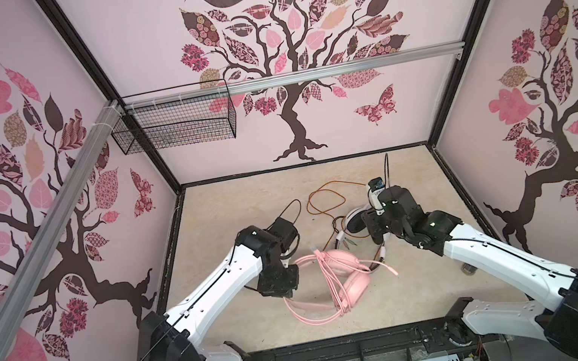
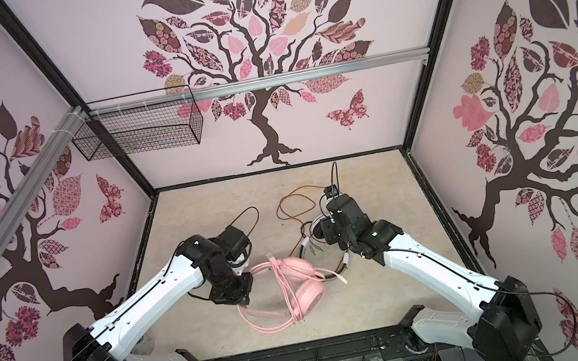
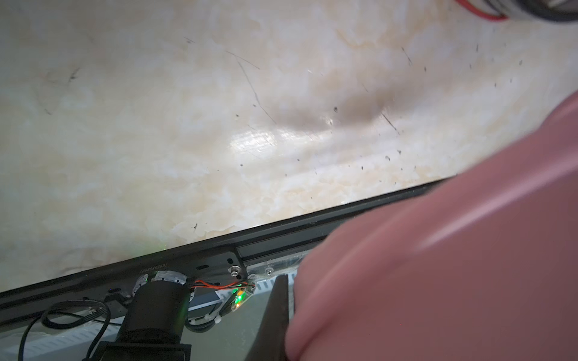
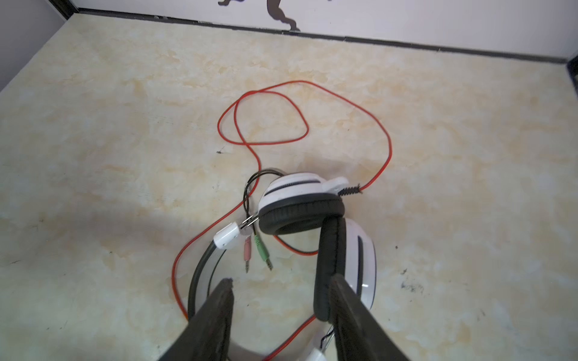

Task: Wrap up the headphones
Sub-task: 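Open the right gripper and draw it back from the wrapped headset, then set the wrapped pink headset on the table with the left gripper while the right hovers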

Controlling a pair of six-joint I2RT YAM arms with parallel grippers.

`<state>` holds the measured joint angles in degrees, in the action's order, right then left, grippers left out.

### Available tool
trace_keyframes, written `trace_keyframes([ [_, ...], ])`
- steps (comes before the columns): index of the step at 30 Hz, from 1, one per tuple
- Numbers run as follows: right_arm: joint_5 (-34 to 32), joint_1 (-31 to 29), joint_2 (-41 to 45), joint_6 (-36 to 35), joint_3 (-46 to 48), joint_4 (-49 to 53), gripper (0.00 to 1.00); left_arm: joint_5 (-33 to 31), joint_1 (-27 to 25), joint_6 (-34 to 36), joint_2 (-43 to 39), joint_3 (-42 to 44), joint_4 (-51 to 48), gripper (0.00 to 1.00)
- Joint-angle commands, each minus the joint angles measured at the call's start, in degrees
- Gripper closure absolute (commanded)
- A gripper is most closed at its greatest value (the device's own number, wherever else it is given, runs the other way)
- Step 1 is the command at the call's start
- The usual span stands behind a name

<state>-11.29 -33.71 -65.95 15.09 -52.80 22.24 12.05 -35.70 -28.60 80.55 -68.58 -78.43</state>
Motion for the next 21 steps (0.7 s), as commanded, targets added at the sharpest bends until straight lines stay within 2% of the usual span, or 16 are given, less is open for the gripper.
trace_keyframes([
  [1,3.9,-0.1,3.6,7.5,1.9,4.0,0.45,1.8,7.6,1.0,1.9,-2.0,3.8,1.00],
  [5,5.0,-0.1,7.9,7.4,6.3,3.2,0.43,2.1,16.7,0.2,5.5,-4.0,8.0,1.00],
  [13,8.1,-0.1,13.6,5.0,11.6,1.9,0.35,0.7,30.4,-5.1,17.9,-11.6,14.6,1.00],
  [17,9.2,-0.1,14.4,4.8,12.3,1.8,0.34,2.3,35.1,-7.5,25.3,-15.6,16.6,1.00],
  [21,9.4,-0.1,14.4,4.5,12.9,1.4,0.34,1.4,37.2,-8.7,31.0,-20.3,17.2,1.00],
])
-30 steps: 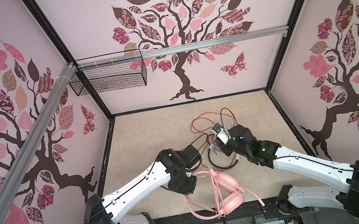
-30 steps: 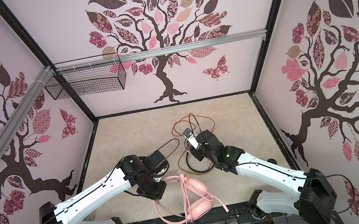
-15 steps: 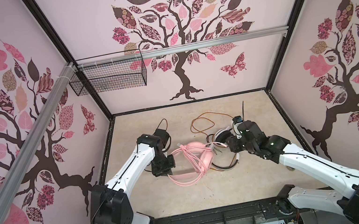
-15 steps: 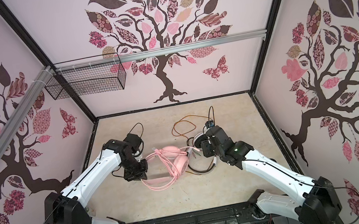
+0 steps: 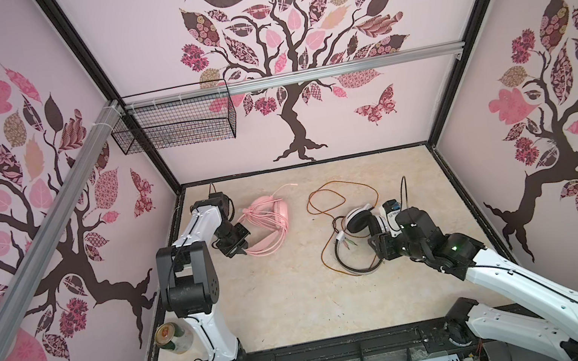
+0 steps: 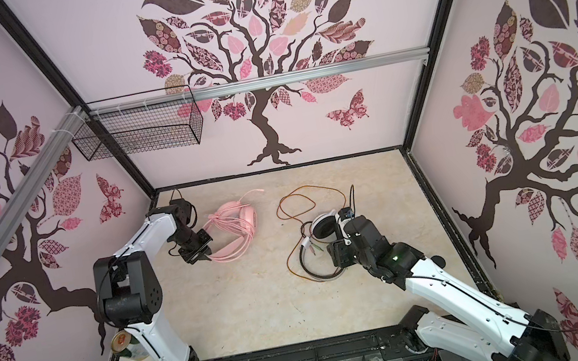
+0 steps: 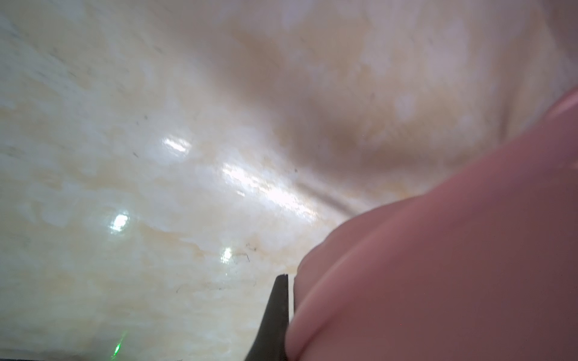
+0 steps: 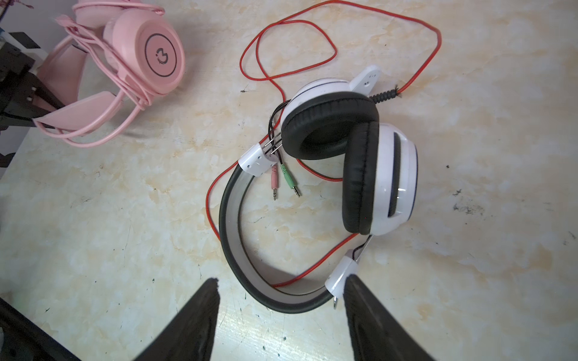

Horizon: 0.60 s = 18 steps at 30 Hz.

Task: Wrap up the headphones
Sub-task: 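Set the wrapped pink headset on the table with the left gripper while the right hovers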

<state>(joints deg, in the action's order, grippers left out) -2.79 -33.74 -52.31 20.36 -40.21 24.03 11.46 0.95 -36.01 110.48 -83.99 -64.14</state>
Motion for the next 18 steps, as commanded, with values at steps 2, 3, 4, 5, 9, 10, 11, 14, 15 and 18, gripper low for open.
trace_keyframes([
  [2,1.6,-0.1,0.4,-1.2,0.6,-1.1,0.34,2.1,1.6,-1.8,3.5,-6.9,2.8,1.00],
  [3,2.0,-0.1,0.1,-1.5,0.7,-1.6,0.33,2.2,2.0,-2.0,4.3,-7.6,3.0,1.00],
  [4,2.3,-0.1,-0.4,-2.0,0.7,-2.2,0.33,2.4,2.3,-2.3,5.0,-8.2,3.0,1.00],
  [5,2.4,-0.1,-1.0,-2.5,0.6,-2.5,0.33,2.5,2.6,-2.5,5.7,-8.7,3.0,1.00],
  [9,3.0,-0.1,-3.6,-2.8,-0.1,-3.4,0.33,2.9,3.6,-2.7,7.5,-9.4,3.3,1.00],
  [10,3.1,0.0,-4.1,-2.9,-0.2,-3.7,0.32,2.9,3.8,-2.6,7.9,-9.5,3.3,1.00],
  [11,3.2,0.0,-4.5,-3.0,-0.2,-3.8,0.32,2.8,4.1,-2.5,8.3,-9.4,3.4,1.00],
  [14,3.4,-0.1,-5.1,-3.1,-0.1,-4.1,0.32,2.7,5.1,-2.8,9.5,-9.0,3.9,1.00],
  [15,3.3,-0.1,-5.1,-3.1,-0.1,-4.1,0.32,2.8,5.6,-3.0,9.8,-9.0,4.1,1.00],
  [18,3.2,-0.1,-4.9,-3.3,0.0,-4.1,0.31,3.2,6.5,-3.0,10.7,-9.4,4.3,1.00],
])
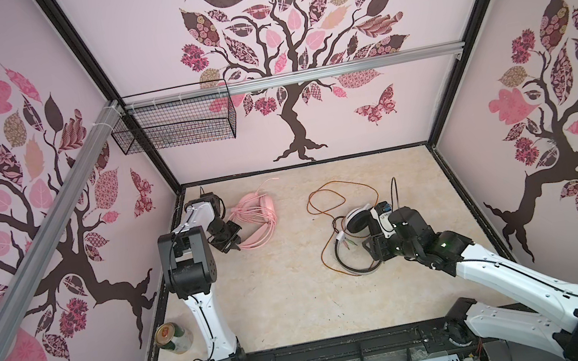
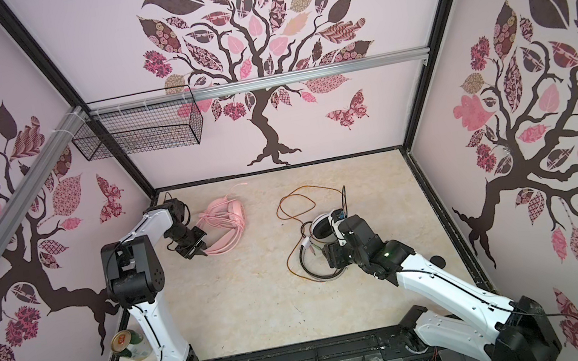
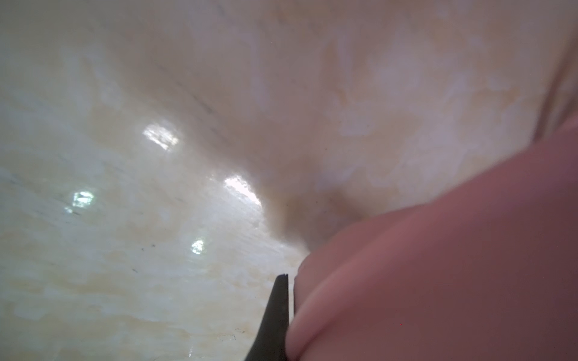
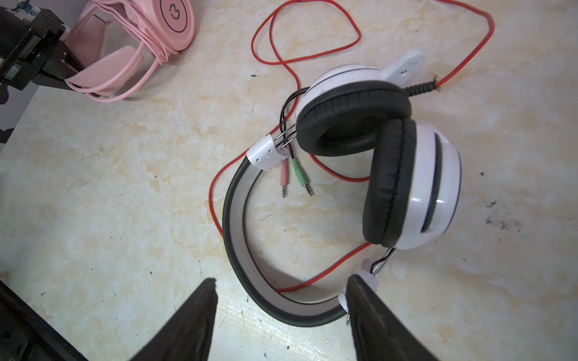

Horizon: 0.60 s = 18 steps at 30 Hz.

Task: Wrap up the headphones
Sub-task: 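Set the wrapped pink headset on the table with the left gripper while the right hovers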

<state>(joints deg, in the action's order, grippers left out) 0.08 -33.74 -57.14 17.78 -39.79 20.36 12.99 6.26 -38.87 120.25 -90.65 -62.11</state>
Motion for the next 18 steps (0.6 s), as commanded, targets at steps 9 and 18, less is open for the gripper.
trace_keyframes([
  [9,-0.4,-0.1,1.2,-0.2,-0.6,0.3,0.31,1.0,1.2,-0.4,2.1,-1.5,2.0,0.92],
  [18,-3.5,0.0,1.8,-1.3,-2.7,2.7,0.31,-2.6,1.2,0.7,-2.6,0.1,1.5,0.38],
])
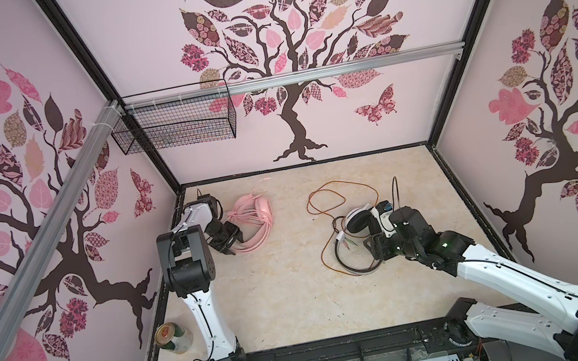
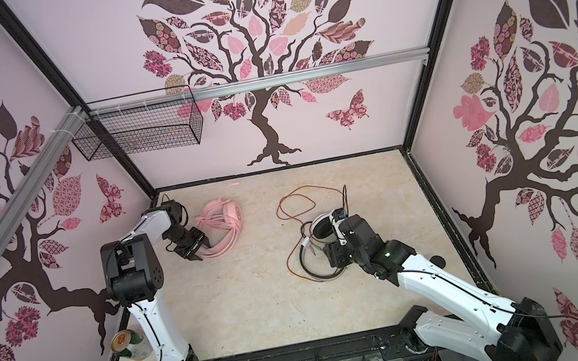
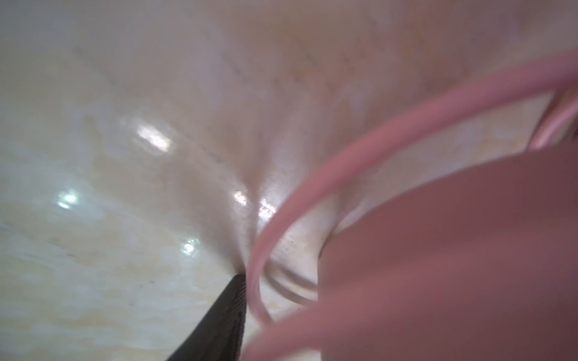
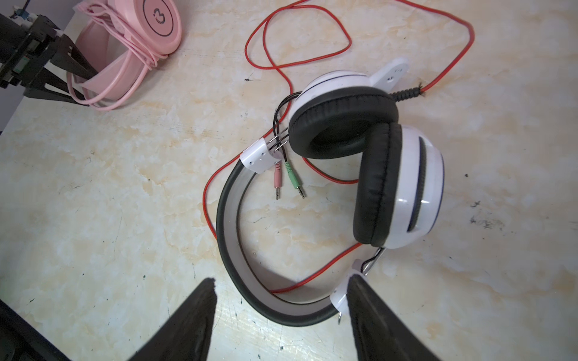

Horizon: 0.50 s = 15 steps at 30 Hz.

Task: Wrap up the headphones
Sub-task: 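Set the wrapped pink headset on the table with the left gripper while the right hovers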

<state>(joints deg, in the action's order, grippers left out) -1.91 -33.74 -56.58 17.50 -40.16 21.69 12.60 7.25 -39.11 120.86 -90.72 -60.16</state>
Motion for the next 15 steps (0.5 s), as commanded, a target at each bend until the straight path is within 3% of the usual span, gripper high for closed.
trace_keyframes([
  [1,-1.8,0.0,1.6,-1.1,-2.3,1.4,0.31,-2.6,0.2,1.1,-3.9,0.2,-0.8,0.32],
  [4,-2.9,0.0,1.8,-1.3,-2.6,1.7,0.31,-3.1,0.1,1.2,-6.1,-0.3,-1.9,0.17],
  [9,-5.1,-0.1,2.4,-1.0,-2.8,2.5,0.31,-5.3,-2.6,2.0,-12.3,-2.9,-5.8,0.03],
  [15,-4.5,-0.1,2.4,-0.3,-2.4,3.2,0.31,-6.7,-9.1,3.0,-25.3,-0.1,-7.2,0.03],
])
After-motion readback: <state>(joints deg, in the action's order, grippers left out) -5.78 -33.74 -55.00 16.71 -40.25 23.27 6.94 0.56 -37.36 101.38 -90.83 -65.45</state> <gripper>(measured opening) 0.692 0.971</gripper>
